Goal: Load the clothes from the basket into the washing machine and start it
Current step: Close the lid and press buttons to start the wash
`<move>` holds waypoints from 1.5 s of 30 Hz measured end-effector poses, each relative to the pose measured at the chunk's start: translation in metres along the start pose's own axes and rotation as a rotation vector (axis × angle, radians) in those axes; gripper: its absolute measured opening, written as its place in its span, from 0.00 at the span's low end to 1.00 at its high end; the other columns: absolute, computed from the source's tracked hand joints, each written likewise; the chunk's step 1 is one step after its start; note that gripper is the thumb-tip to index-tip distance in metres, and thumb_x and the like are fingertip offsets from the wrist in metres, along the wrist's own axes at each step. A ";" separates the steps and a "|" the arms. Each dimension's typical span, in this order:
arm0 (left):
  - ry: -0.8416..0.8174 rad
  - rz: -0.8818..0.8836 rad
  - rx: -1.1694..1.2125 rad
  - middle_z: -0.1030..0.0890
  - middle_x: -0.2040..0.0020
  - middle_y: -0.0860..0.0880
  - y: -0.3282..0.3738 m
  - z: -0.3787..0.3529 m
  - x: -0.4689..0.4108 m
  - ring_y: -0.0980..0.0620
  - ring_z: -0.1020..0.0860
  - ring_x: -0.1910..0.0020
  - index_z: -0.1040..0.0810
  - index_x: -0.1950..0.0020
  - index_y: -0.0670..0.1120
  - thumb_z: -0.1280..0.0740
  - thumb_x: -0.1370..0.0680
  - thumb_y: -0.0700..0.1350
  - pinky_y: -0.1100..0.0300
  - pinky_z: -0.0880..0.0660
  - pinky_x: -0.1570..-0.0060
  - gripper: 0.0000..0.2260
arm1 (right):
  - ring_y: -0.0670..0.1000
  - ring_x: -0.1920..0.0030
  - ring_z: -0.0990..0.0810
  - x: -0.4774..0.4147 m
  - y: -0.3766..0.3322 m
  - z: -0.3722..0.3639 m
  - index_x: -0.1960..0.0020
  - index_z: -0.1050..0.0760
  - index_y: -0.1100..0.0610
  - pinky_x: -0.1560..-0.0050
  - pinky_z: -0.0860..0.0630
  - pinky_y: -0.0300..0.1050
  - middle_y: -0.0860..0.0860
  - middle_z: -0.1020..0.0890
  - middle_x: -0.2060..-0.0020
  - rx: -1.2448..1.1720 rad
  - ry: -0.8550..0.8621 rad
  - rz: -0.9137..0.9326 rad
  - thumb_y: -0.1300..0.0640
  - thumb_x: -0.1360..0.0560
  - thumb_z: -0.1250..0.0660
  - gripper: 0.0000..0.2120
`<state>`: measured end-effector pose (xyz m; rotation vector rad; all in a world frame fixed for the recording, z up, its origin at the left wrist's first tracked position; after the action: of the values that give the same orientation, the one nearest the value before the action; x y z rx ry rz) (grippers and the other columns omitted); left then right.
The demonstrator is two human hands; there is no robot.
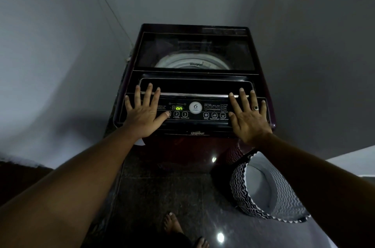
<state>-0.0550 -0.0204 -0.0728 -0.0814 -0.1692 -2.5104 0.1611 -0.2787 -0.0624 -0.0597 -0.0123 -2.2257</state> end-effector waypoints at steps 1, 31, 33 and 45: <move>-0.002 0.002 0.000 0.66 0.19 0.50 0.000 0.000 0.000 0.40 0.69 0.22 0.65 0.19 0.54 0.53 0.23 0.73 0.29 0.61 0.27 0.40 | 0.62 0.19 0.63 0.000 0.000 0.000 0.18 0.62 0.47 0.24 0.55 0.71 0.54 0.60 0.18 -0.009 -0.003 -0.002 0.41 0.16 0.59 0.30; -0.072 0.139 0.053 0.69 0.20 0.48 0.012 -0.002 0.006 0.37 0.70 0.22 0.67 0.20 0.55 0.54 0.29 0.79 0.30 0.64 0.27 0.47 | 0.57 0.20 0.67 -0.006 0.011 0.004 0.19 0.61 0.40 0.23 0.61 0.68 0.49 0.62 0.18 -0.166 -0.115 0.039 0.34 0.18 0.54 0.32; -0.081 0.145 0.055 0.69 0.20 0.48 0.012 -0.002 0.007 0.37 0.70 0.22 0.67 0.20 0.55 0.54 0.30 0.79 0.30 0.64 0.27 0.47 | 0.56 0.20 0.67 -0.007 0.014 0.006 0.19 0.61 0.39 0.23 0.60 0.66 0.48 0.62 0.18 -0.178 -0.142 0.042 0.35 0.18 0.52 0.32; -0.060 0.179 0.074 0.69 0.20 0.47 0.017 -0.002 0.006 0.37 0.70 0.22 0.65 0.19 0.55 0.52 0.28 0.78 0.30 0.64 0.27 0.46 | 0.59 0.20 0.67 -0.006 0.012 0.005 0.19 0.65 0.42 0.23 0.58 0.69 0.51 0.63 0.19 -0.104 -0.129 0.068 0.39 0.18 0.49 0.34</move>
<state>-0.0500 -0.0384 -0.0722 -0.1361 -0.2678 -2.3218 0.1743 -0.2816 -0.0582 -0.2567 0.0348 -2.1498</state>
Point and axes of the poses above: each hand's wrist, its own x-axis away from the middle knuckle, its own z-axis out of the back of the hand, y = z × x, the point moved 7 cm from there along -x, towards the middle knuckle
